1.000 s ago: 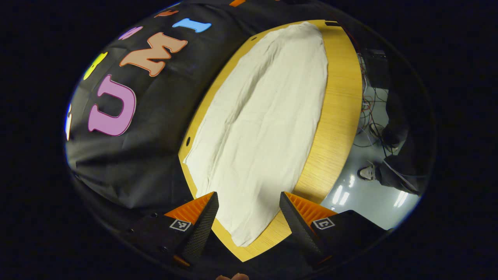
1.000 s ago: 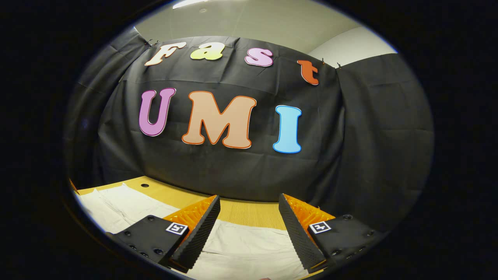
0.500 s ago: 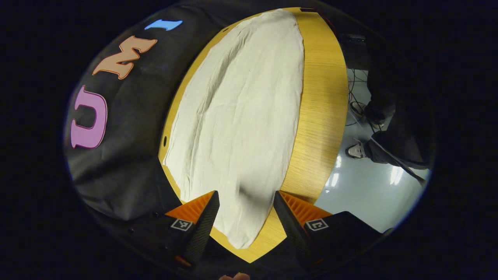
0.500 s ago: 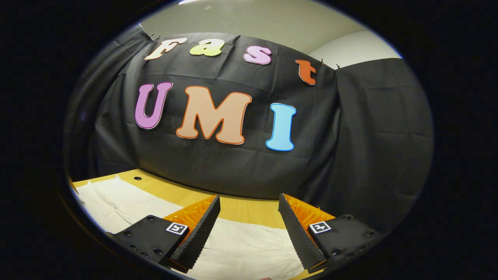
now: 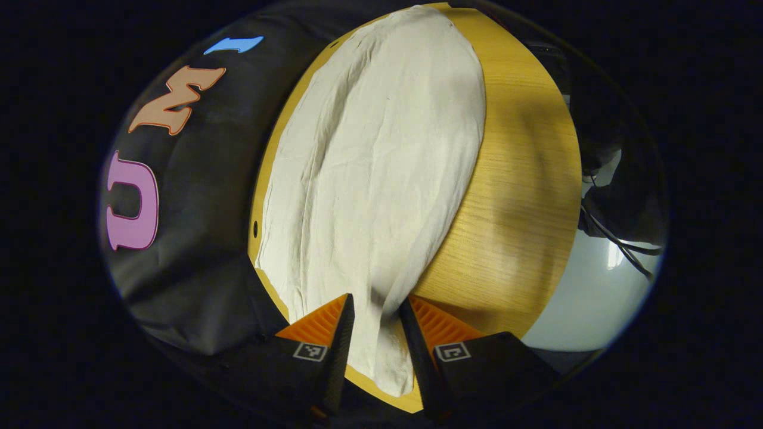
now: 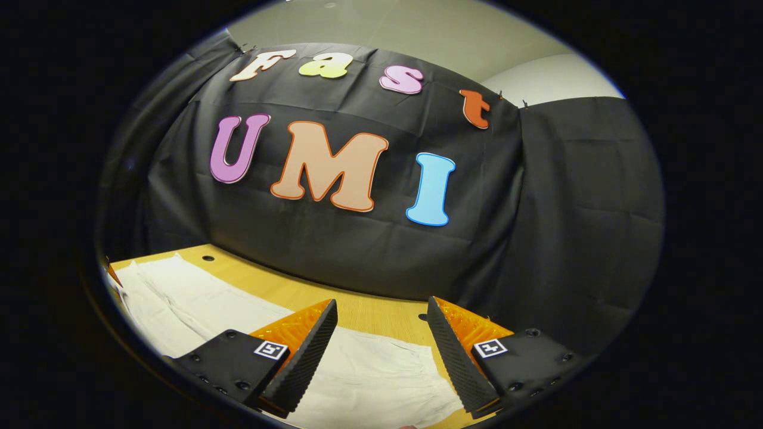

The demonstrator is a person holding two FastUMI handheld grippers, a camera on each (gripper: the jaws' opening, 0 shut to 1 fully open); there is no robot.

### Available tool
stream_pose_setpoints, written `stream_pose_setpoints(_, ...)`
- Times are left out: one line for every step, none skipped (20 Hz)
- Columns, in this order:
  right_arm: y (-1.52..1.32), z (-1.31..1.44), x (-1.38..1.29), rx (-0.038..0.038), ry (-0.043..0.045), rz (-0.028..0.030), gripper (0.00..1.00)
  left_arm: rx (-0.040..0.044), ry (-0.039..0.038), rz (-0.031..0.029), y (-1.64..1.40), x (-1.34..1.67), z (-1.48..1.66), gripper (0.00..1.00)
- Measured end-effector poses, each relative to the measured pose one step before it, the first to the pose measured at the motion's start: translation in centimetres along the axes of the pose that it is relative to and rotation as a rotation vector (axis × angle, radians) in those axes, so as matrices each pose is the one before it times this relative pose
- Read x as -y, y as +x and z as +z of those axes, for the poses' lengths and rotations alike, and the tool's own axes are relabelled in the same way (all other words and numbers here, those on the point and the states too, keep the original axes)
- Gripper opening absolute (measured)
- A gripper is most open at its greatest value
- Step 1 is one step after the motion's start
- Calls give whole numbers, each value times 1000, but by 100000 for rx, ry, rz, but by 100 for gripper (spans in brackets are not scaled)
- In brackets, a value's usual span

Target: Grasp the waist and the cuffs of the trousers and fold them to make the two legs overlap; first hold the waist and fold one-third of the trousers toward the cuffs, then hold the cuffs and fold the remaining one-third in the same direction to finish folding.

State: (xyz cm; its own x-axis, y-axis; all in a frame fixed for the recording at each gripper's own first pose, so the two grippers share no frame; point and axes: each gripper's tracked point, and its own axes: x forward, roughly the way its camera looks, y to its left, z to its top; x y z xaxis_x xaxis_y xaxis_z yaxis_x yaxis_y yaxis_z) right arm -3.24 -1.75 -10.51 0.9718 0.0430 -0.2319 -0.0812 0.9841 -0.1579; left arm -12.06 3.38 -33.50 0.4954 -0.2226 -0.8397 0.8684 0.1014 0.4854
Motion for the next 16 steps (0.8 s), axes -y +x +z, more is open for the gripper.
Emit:
stream_pose_setpoints(-198,-478,103,-991,-1752,750,97,-669,-273,-418,118,198,-19,35)
stream_pose_setpoints(-272,-437,144,-921,-2106,624,97,-230,-294,-1121,144,345,57,28)
stream_pose_setpoints(-50,-423,150,-984,-2308,761,97,-295,-465,-956,48,371,-7,16)
stream_pose_setpoints(-206,-549,166,-1040,-2635,1107,97,-130,56,47,39,137,-97,9)
stream_pose_setpoints(-374,-635,98,-1025,-3428,1373,97,271,369,619,-217,-34,72,3)
stream_pose_setpoints(-380,-593,75,-925,-4297,1477,97,-435,206,843,46,-138,-58,2)
stream_pose_setpoints(-397,-545,233,-843,-4829,1471,97,-53,-674,245,29,8,-10,1)
stream_pose_setpoints(-349,-629,289,-795,-5169,863,97,-3,-887,93,121,27,46,1)
stream_pose_setpoints(-210,-743,108,-217,-4773,924,97,-327,-1000,-82,10,-32,-133,0)
stream_pose_setpoints(-161,-767,2,-1189,-4323,1129,97,15,-889,-222,28,46,102,0)
stream_pose_setpoints(-468,-1379,19,-1536,-3871,1609,99,-497,-739,-220,-80,-10,-60,0)
stream_pose_setpoints(-524,-1276,-235,-1468,-3743,1700,97,-104,-222,-270,32,30,77,0)
stream_pose_setpoints(-487,-1159,-140,-1334,-3787,1894,97,-437,-7,-155,23,-27,-83,0)
stream_pose_setpoints(-308,-1010,-342,-1404,-3990,2162,97,-173,137,-28,-16,13,89,0)
stream_pose_setpoints(-184,-914,-400,-1458,-4239,2437,97,-152,120,83,10,37,-33,0)
stream_pose_setpoints(-124,-898,-612,-1346,-4361,2745,97,-271,-40,126,22,-8,-8,0)
